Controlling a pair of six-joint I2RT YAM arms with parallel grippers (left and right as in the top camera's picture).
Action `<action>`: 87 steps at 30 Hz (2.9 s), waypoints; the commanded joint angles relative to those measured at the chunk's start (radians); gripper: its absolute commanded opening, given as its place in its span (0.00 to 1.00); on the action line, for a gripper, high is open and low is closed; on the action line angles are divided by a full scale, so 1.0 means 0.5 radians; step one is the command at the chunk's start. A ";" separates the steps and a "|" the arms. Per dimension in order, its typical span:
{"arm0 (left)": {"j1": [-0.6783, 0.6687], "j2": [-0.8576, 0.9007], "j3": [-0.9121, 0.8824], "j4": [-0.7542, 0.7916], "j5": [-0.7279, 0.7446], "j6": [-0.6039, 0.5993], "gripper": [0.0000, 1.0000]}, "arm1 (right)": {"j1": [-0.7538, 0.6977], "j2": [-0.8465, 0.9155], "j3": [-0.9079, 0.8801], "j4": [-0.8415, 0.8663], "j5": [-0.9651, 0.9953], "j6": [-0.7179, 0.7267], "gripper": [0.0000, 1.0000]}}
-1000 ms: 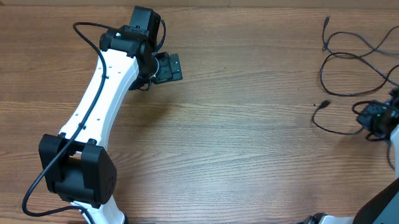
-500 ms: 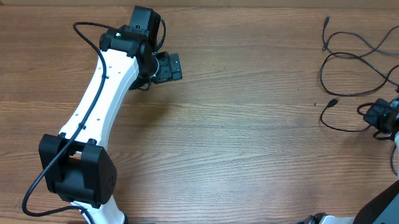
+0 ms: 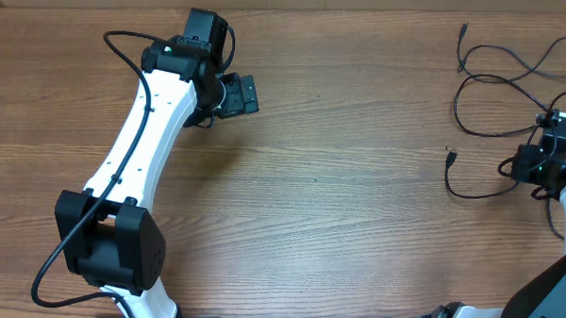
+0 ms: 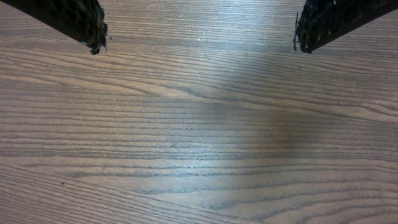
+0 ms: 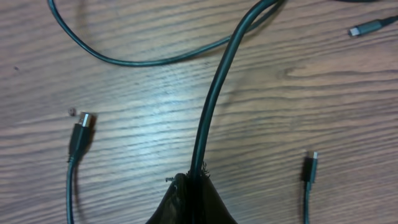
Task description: Untangle cables
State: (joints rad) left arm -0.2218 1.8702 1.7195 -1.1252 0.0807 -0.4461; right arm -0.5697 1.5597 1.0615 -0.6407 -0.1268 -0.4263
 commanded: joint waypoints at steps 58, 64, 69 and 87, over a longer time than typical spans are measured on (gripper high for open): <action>-0.002 -0.053 0.022 -0.002 -0.021 0.009 1.00 | -0.333 0.291 0.221 0.079 0.123 0.391 1.00; -0.002 -0.053 0.022 0.004 -0.021 0.008 1.00 | -0.446 0.307 0.221 0.115 0.280 0.512 0.86; -0.002 -0.053 0.022 0.010 -0.021 0.009 1.00 | -0.599 0.354 0.221 0.124 0.282 0.507 0.86; -0.002 -0.053 0.022 0.040 -0.020 0.008 1.00 | -0.759 0.701 0.220 0.217 0.265 0.379 0.40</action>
State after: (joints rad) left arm -0.2218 1.8702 1.7195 -1.1183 0.0803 -0.4458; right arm -0.9485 1.8900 1.1519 -0.5365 0.0071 -0.2356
